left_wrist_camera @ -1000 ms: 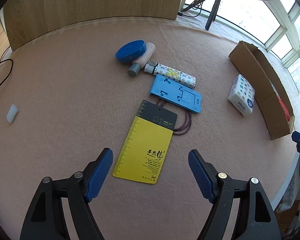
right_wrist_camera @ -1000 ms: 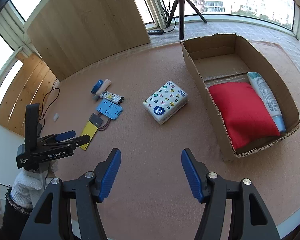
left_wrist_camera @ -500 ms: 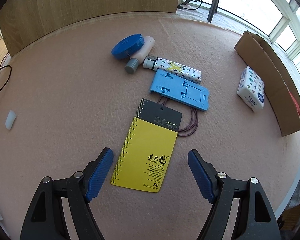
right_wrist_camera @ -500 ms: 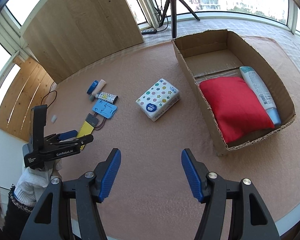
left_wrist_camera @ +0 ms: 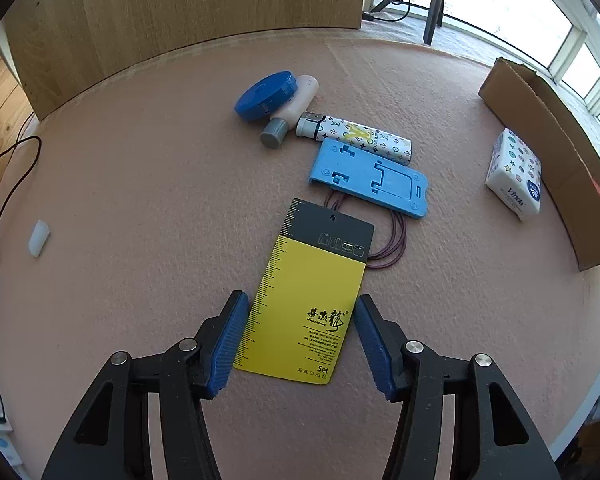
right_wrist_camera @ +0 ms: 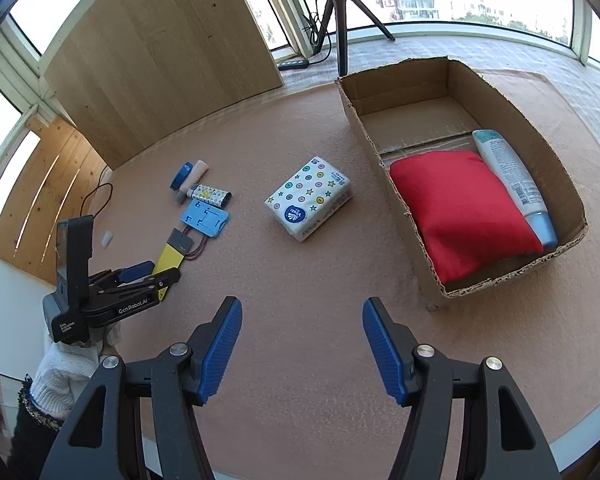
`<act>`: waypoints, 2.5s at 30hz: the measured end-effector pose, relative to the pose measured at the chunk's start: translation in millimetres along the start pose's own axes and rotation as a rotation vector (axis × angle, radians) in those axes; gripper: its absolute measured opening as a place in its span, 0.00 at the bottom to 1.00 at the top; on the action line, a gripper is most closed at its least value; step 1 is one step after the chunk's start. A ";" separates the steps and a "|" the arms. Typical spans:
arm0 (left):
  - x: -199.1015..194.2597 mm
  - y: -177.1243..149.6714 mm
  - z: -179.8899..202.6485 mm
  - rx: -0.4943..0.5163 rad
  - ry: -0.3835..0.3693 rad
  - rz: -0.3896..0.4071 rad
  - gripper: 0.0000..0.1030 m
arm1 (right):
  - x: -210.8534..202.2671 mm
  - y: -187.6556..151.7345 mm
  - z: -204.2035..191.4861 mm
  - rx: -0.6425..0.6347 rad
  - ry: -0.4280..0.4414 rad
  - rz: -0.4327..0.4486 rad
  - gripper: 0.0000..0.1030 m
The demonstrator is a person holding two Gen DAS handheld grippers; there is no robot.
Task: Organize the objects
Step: 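Grasp the yellow card with the left tool, then carry the yellow card over the box and lower it onto the cushion, then open the left tool to release the yellow card in the box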
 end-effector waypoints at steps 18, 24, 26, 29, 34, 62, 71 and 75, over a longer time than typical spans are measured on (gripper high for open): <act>-42.3 3.3 65.8 0.017 -0.093 0.066 0.56 | -16.7 -0.5 42.8 0.041 -0.052 0.037 0.57; -58.0 38.3 115.2 0.076 -0.151 0.111 0.56 | -24.2 -2.7 57.7 0.042 -0.086 0.053 0.57; -60.4 48.0 131.8 0.094 -0.165 0.123 0.56 | -26.4 -4.0 63.4 0.041 -0.099 0.055 0.57; -59.7 67.4 165.4 0.121 -0.186 0.137 0.56 | -29.7 -5.6 73.5 0.047 -0.111 0.056 0.57; -60.7 94.3 212.0 0.157 -0.209 0.160 0.56 | -34.9 -7.9 93.6 0.067 -0.124 0.056 0.57; -50.7 122.5 281.8 0.187 -0.256 0.157 0.72 | -38.5 -12.0 124.6 0.095 -0.112 0.052 0.57; -57.8 109.8 214.0 0.098 -0.218 0.166 0.72 | -32.7 -8.7 99.0 0.056 -0.095 0.046 0.57; -56.2 98.3 178.7 0.052 -0.193 0.162 0.72 | -28.9 -6.8 84.8 0.036 -0.086 0.043 0.57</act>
Point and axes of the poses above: each gripper's, at about its wrist camera, not at the fingertips, and x roughly the way its jaws point, z to its right, y to its top, the point moved 2 cm from there along x, roughly the way its jaws point, and after that the axes turned 7 degrees about -z, right-handed, at the moved point
